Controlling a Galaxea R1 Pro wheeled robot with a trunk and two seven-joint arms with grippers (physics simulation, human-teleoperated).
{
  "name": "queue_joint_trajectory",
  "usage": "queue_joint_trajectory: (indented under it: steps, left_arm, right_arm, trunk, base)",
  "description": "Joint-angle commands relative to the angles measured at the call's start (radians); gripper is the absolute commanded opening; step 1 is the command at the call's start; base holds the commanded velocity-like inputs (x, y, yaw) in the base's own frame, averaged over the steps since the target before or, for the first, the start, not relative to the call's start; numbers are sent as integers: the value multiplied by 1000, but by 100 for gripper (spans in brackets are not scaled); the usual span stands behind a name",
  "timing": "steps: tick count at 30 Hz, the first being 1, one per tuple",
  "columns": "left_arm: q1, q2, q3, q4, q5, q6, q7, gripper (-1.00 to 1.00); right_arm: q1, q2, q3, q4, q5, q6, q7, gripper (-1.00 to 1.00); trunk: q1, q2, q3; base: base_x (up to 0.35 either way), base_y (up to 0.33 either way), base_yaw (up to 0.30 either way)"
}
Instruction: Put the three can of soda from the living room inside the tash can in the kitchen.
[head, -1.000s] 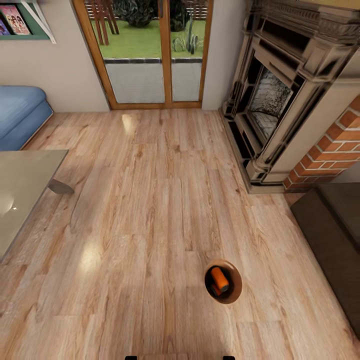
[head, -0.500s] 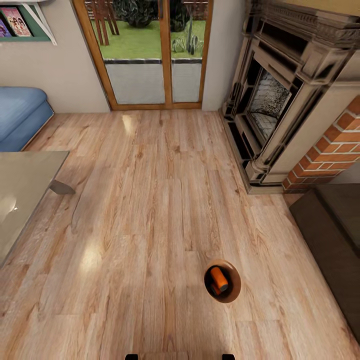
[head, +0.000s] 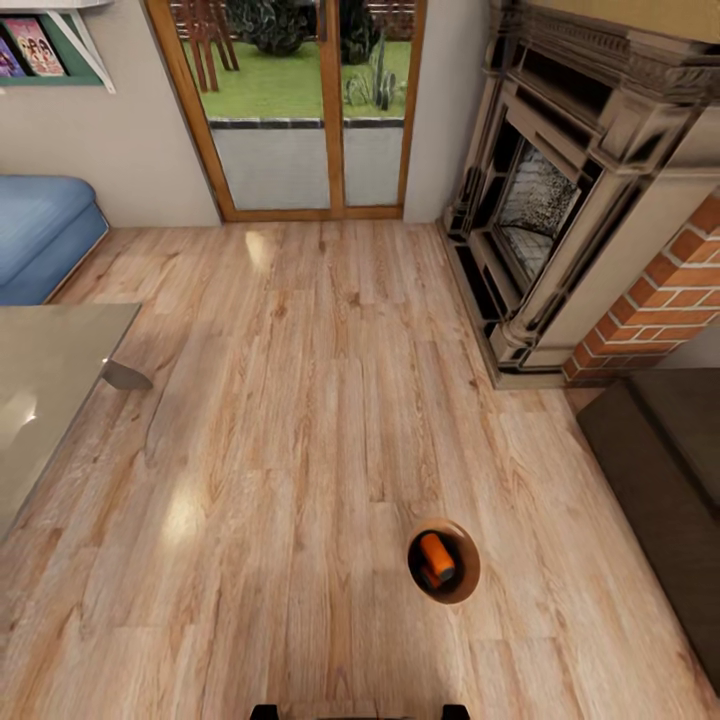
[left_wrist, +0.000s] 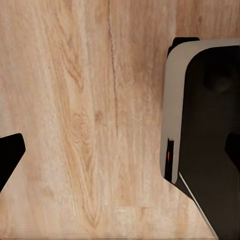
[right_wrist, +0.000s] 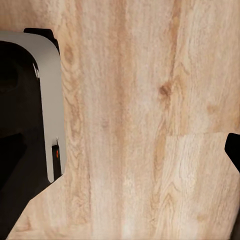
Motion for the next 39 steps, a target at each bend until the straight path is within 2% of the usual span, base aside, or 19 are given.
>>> queue_joint_trajectory:
  steps: [1, 9, 19, 29, 39]
  left_arm:
    - [0, 0, 0, 0, 0, 4, 0, 100]
    - [0, 0, -1, 0, 0, 19, 0, 100]
    - [0, 0, 1, 1, 1, 26, -7, 100]
    - [-1, 0, 6, -1, 6, 63, -5, 100]
    - [-2, -6, 7, -2, 8, 65, -1, 100]
  right_arm:
    - [0, 2, 0, 0, 0, 1, 0, 100]
    - [0, 31, 0, 1, -2, 6, 1, 100]
    - [0, 44, -2, 2, -6, 8, 1, 100]
    - [0, 61, -3, 2, -10, 8, -15, 100]
    - [0, 63, -3, 2, -11, 8, -15, 100]
  trunk:
    - [-4, 7, 3]
    - [-35, 63, 28]
    - [-73, 133, 60]
    - [-111, 203, 91]
    - [-111, 203, 91]
  base:
    - [0, 0, 0]
    - [0, 0, 0]
    - [0, 0, 0]
    - [0, 0, 0]
    - [0, 0, 0]
